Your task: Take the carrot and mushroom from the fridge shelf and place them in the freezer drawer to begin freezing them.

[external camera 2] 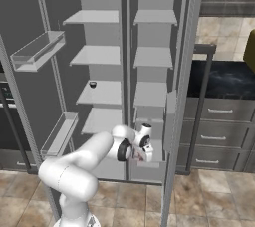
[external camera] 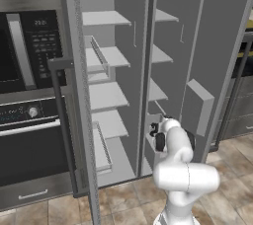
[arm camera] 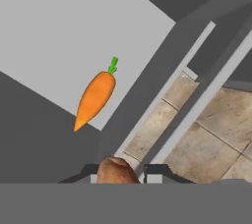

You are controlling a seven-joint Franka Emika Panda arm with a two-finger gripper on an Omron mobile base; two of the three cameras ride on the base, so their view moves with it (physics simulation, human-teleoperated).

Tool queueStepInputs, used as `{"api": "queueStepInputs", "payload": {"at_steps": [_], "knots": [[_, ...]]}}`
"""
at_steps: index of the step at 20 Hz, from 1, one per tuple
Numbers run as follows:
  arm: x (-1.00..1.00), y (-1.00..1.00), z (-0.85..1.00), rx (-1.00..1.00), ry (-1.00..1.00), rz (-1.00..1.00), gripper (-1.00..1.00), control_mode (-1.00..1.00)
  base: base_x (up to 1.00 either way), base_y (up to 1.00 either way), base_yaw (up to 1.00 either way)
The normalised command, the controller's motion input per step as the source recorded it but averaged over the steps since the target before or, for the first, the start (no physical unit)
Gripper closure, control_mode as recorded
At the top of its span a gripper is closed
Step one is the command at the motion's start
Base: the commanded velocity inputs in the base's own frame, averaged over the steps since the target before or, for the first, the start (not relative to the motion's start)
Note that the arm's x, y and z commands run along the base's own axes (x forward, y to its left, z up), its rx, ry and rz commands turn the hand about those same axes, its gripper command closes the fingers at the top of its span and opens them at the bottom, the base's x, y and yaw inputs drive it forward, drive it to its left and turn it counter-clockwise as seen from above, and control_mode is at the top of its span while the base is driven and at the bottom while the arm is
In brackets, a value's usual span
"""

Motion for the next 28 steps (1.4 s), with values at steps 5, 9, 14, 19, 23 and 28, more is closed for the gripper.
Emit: {"api": "queueStepInputs", "payload": {"at_steps": [5,9,14,19,23,28], "knots": [[-1.0,0.12,-0.5,0.0,-0.04,0.07,1.0,-1.0,0.0,0.0,0.0],[-1.0,0.09,-0.33,0.0,-0.06,0.05,1.0,-1.0,0.0,0.0,0.0],[-0.82,0.0,-0.05,0.0,-0.12,0.03,1.0,-1.0,0.0,0.0,0.0],[-0.11,-0.03,0.2,0.0,-0.17,0.0,1.0,-1.0,0.0,0.0,0.0],[0.02,-0.02,0.07,0.0,-0.14,0.0,1.0,-1.0,0.0,0.0,0.0],[0.0,-0.08,0.25,0.0,-0.1,0.0,1.0,-1.0,0.0,0.0,0.0]]}}
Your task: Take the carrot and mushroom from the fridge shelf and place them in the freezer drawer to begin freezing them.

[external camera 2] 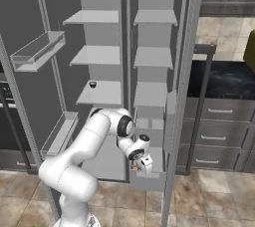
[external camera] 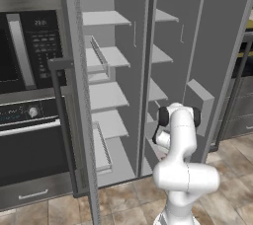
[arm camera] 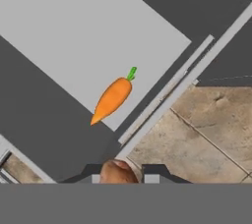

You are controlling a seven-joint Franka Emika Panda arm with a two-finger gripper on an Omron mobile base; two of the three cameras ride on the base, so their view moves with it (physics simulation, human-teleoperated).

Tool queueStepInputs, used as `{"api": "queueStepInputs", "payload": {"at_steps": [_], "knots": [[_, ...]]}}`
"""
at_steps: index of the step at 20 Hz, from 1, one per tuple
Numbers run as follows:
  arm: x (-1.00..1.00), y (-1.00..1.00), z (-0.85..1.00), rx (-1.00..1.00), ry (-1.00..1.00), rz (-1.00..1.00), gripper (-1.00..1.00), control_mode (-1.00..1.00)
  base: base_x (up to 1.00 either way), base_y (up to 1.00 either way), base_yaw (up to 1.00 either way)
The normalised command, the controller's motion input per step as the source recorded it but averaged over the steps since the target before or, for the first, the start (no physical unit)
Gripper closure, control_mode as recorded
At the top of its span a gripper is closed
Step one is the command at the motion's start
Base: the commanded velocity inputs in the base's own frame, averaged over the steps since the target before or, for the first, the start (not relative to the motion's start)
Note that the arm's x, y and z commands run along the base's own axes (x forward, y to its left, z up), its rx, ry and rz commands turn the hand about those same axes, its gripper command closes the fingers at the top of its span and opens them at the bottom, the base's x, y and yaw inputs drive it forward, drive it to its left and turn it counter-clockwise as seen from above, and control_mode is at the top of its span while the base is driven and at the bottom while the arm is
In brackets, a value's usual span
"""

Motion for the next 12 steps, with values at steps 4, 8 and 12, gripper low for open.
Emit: {"api": "queueStepInputs", "payload": {"at_steps": [4,8,12], "knots": [[0.02,-0.16,0.48,0.0,-0.08,0.0,1.0,-1.0,0.0,0.0,0.0],[0.32,-0.03,0.07,0.0,-0.01,0.01,1.0,-1.0,0.0,0.0,0.0],[0.45,0.0,-0.15,0.0,0.0,0.02,1.0,-1.0,0.0,0.0,0.0]]}}
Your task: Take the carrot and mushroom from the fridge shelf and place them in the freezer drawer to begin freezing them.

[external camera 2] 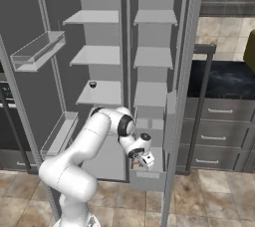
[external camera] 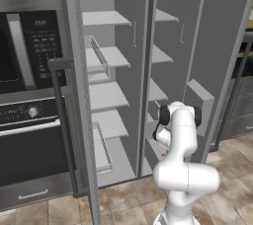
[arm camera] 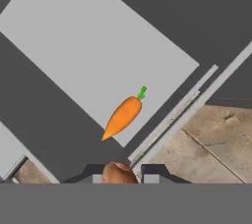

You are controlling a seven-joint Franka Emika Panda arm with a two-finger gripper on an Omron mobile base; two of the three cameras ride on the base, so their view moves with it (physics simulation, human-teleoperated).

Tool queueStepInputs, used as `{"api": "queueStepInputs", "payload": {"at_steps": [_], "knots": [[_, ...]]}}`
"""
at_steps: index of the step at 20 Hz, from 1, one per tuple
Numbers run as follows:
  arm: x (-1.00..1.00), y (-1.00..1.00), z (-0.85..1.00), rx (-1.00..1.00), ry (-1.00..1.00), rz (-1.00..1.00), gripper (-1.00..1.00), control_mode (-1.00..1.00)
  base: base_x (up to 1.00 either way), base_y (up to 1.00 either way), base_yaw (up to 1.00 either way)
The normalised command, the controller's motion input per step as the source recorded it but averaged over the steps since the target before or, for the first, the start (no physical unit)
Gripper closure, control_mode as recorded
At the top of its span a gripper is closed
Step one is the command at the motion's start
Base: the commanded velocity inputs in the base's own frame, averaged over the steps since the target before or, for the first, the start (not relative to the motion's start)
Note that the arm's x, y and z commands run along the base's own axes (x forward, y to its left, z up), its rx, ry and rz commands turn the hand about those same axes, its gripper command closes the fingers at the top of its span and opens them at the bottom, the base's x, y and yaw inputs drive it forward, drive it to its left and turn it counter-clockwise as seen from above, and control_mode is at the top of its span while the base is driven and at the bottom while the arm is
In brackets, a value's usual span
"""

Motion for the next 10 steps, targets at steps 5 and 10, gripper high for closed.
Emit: {"api": "queueStepInputs", "payload": {"at_steps": [5,10], "knots": [[0.45,0.0,-0.4,0.0,0.05,0.04,1.0,-1.0,0.0,0.0,0.0],[0.23,0.05,-0.69,0.0,0.14,0.04,1.0,-1.0,0.0,0.0,0.0]]}}
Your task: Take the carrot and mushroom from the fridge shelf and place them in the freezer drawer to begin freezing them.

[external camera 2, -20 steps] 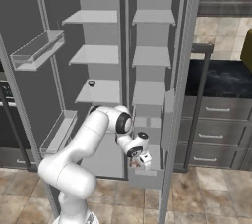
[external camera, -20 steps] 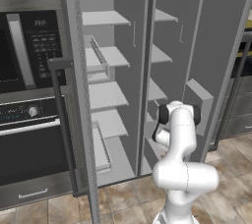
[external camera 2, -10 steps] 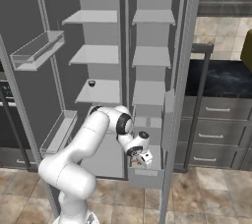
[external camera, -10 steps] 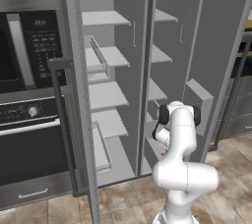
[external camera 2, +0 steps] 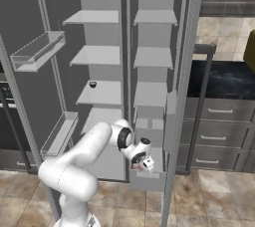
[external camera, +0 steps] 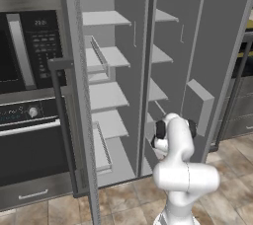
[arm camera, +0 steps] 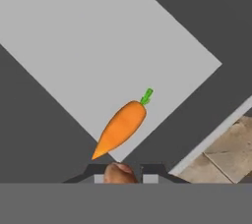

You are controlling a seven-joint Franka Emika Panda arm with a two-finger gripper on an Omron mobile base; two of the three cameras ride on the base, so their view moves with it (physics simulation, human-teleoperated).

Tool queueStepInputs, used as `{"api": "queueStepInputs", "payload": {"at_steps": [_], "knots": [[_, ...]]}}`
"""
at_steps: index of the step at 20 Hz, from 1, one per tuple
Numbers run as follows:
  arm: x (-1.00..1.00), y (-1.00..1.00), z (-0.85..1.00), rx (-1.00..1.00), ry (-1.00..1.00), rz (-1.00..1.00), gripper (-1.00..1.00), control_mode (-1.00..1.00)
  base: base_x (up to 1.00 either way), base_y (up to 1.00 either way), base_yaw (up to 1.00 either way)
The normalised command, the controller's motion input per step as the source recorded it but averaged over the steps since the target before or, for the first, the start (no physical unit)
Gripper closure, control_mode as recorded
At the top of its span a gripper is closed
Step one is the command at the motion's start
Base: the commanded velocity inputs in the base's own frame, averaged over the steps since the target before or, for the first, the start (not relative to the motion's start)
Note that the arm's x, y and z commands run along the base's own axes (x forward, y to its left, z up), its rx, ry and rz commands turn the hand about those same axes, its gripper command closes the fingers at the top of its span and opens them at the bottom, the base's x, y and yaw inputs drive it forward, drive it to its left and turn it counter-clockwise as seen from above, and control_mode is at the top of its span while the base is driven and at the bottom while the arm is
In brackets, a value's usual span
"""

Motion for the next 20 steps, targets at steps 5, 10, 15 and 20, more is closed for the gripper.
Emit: {"api": "queueStepInputs", "payload": {"at_steps": [5,10,15,20], "knots": [[-0.15,0.2,-0.71,0.0,0.12,0.06,1.0,-1.0,0.0,0.0,0.0],[-0.49,0.37,-0.4,0.0,0.02,0.05,-1.0,-1.0,0.0,0.0,0.0],[-0.59,0.12,-0.11,0.0,-0.01,0.03,-1.0,-1.0,0.0,0.0,0.0],[-0.57,0.1,0.0,0.0,-0.03,0.0,-1.0,-1.0,0.0,0.0,0.0]]}}
